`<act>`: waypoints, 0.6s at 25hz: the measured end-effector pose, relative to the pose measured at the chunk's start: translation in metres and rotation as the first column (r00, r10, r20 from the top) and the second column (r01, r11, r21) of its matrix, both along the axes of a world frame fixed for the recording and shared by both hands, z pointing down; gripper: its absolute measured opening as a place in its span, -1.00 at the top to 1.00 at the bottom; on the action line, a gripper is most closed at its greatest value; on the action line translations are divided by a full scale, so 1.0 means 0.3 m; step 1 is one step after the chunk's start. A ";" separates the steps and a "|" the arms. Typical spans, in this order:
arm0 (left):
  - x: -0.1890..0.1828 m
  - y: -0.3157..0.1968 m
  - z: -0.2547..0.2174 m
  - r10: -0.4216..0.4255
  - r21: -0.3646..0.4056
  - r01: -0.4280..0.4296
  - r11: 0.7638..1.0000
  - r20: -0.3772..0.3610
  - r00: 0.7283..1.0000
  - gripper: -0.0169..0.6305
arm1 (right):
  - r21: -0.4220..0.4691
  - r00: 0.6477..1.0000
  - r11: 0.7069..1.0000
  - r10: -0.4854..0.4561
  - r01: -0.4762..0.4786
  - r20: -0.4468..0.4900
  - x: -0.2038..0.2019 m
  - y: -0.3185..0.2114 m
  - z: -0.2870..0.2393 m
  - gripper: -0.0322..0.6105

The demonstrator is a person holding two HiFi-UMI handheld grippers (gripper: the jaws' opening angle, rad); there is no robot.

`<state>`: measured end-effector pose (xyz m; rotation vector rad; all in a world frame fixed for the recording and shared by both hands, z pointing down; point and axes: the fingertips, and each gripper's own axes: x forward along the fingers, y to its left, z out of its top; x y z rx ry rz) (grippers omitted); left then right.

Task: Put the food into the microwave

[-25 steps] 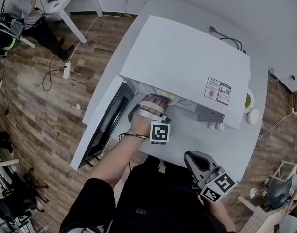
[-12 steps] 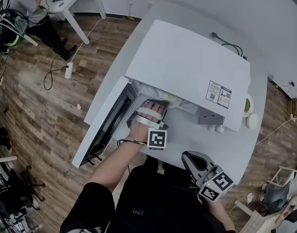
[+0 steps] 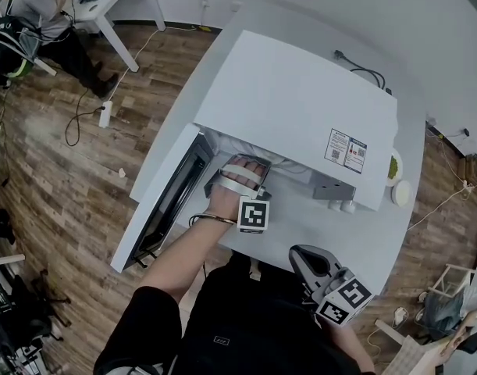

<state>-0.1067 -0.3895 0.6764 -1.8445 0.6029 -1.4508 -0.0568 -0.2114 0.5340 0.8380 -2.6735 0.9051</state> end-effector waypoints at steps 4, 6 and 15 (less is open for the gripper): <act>0.005 -0.060 -0.001 -0.005 0.003 0.005 1.000 0.017 1.000 0.85 | -0.006 1.000 1.000 0.022 -0.022 -0.005 0.019 0.013 0.005 0.85; 0.007 -0.070 -0.007 -0.010 -0.008 0.010 1.000 0.017 1.000 0.85 | -0.012 0.999 0.999 0.035 -0.035 -0.008 0.027 0.024 0.008 0.85; -0.027 0.110 -0.208 -0.263 -0.173 0.208 0.963 -0.415 0.871 0.85 | -0.001 1.000 1.000 0.027 -0.027 0.013 0.021 0.047 -0.002 0.85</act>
